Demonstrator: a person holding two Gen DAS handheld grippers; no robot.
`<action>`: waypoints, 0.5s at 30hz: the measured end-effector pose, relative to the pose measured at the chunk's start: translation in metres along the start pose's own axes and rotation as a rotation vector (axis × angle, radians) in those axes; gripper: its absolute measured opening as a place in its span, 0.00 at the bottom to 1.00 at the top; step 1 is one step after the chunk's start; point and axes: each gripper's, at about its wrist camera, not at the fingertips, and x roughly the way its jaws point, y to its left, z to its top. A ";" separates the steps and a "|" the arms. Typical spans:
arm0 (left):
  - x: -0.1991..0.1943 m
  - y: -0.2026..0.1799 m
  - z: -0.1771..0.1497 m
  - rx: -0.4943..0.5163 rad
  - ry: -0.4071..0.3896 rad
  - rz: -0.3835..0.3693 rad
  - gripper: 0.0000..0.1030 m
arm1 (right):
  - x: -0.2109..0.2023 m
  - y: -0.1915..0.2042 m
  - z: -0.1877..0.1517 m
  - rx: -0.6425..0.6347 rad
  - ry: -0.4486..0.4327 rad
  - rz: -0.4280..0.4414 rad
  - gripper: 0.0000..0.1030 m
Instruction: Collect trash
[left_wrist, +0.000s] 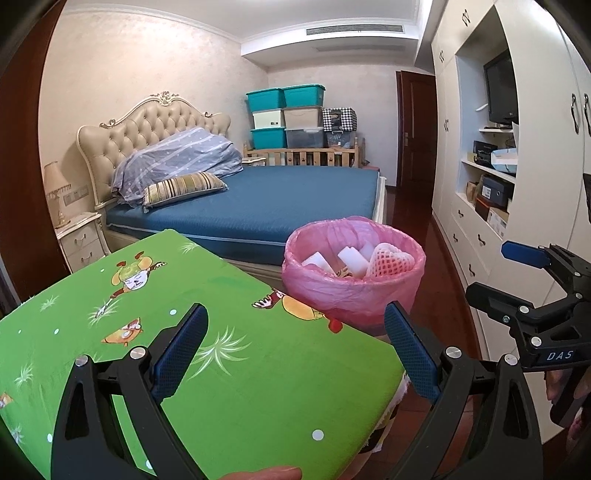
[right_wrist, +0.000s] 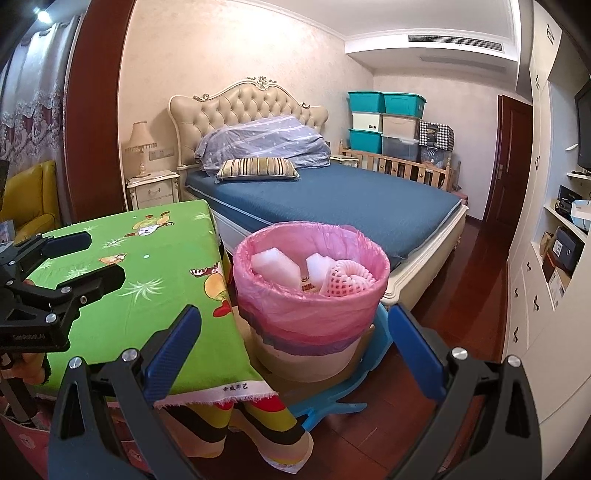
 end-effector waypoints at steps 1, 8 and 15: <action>0.000 0.001 0.000 -0.004 0.000 0.001 0.87 | 0.001 0.000 0.000 0.000 0.000 0.000 0.95; -0.002 0.008 0.000 -0.016 -0.006 0.009 0.87 | 0.002 0.003 -0.001 -0.007 0.002 0.002 0.95; 0.001 0.010 -0.001 -0.018 -0.004 0.013 0.87 | 0.004 0.007 0.000 -0.011 0.002 0.009 0.95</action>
